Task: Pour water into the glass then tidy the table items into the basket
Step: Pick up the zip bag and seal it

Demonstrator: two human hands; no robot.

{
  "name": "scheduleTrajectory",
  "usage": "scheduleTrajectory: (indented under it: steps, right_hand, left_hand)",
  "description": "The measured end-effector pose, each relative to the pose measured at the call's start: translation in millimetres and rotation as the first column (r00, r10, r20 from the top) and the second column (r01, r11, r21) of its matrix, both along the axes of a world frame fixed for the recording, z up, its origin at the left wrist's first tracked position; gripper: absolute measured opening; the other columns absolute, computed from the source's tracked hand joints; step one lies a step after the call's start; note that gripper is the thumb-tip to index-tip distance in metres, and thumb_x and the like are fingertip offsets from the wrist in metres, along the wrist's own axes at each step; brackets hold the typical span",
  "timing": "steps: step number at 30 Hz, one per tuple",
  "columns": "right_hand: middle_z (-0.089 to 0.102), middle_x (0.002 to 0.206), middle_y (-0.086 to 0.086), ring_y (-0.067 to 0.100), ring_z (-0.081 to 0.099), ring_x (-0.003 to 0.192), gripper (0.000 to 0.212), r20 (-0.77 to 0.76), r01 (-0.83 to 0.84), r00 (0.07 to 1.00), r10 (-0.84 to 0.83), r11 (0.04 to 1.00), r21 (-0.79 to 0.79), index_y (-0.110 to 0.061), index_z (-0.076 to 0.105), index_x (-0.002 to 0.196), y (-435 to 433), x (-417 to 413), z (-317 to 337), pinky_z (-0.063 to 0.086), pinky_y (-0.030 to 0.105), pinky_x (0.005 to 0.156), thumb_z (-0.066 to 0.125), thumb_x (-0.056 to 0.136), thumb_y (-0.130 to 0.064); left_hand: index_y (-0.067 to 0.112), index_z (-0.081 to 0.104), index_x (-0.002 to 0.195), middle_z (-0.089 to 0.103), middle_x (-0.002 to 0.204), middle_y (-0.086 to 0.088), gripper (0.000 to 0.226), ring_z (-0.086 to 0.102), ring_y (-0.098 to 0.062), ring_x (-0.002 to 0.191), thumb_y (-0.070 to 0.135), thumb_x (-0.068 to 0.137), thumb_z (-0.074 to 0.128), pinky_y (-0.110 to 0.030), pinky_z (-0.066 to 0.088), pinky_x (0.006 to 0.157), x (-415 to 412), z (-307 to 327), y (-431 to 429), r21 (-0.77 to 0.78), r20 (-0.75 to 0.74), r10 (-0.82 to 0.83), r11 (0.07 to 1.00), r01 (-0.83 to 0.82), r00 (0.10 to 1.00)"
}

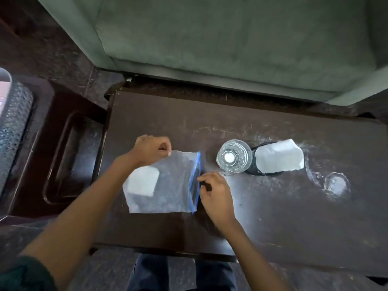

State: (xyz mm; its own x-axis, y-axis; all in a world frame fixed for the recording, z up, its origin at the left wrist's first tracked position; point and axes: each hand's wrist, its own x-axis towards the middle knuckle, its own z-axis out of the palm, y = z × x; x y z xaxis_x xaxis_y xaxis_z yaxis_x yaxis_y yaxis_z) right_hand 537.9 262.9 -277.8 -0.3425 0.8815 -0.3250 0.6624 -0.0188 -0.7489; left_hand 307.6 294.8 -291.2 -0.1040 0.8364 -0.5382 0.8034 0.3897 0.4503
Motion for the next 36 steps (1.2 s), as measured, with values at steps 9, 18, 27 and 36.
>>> scheduleTrajectory:
  steps: [9, 18, 27, 36]
  right_hand:
    - [0.047, 0.113, 0.004, 0.023, 0.046, 0.107, 0.05, -0.185, 0.401, 0.863, -0.47, 0.86, -0.315, -0.029, 0.042, 0.099, -8.1, -15.5, 26.9, 0.045, 0.035, 0.089, 0.047, 0.055, -0.009]
    - [0.07, 0.086, 0.007, 0.017, 0.063, 0.083, 0.011, -0.351, 0.182, 0.781, -0.517, 0.725, -0.664, -0.013, 0.07, 0.083, 22.2, -51.2, 22.7, 0.047, 0.031, 0.083, 0.067, 0.079, -0.004]
    - [0.074, 0.083, 0.013, 0.021, 0.066, 0.082, 0.01, -0.333, 0.214, 0.818, -0.47, 0.785, -0.581, -0.005, 0.07, 0.084, 34.4, -63.5, 32.1, 0.051, 0.03, 0.082, 0.061, 0.083, 0.0]
    - [0.076, 0.076, 0.004, 0.015, 0.071, 0.079, 0.017, -0.413, 0.112, 0.798, -0.438, 0.782, -0.613, -0.006, 0.067, 0.083, 41.9, -68.9, 39.4, 0.054, 0.017, 0.069, 0.061, 0.079, 0.009]
  left_hand:
    - [0.015, 0.051, 0.078, 0.06, 0.053, 0.016, 0.021, 0.052, 0.003, 0.046, 0.001, 0.093, 0.045, -0.007, 0.042, 0.047, -37.6, 42.9, -49.5, -0.15, 0.68, 0.54, 0.764, -0.628, 0.495]
    - [0.009, 0.056, 0.11, 0.064, 0.103, -0.009, 0.026, 0.064, -0.018, 0.086, 0.028, 0.094, 0.048, -0.036, 0.051, 0.079, -28.4, 23.9, -90.9, -0.388, 0.795, 0.6, 0.609, -0.692, 0.083]
    - [0.025, 0.06, 0.098, 0.074, 0.09, 0.009, 0.053, 0.069, -0.017, 0.092, 0.011, 0.055, 0.088, -0.023, 0.058, 0.068, -9.9, 22.8, -93.2, -0.28, 0.734, 0.636, 0.605, -0.745, 0.24]
    - [0.017, 0.06, 0.11, 0.072, 0.1, 0.002, 0.056, 0.068, -0.02, 0.094, 0.014, 0.059, 0.083, -0.032, 0.057, 0.08, -9.8, 19.9, -91.4, -0.377, 0.789, 0.607, 0.606, -0.7, 0.1]
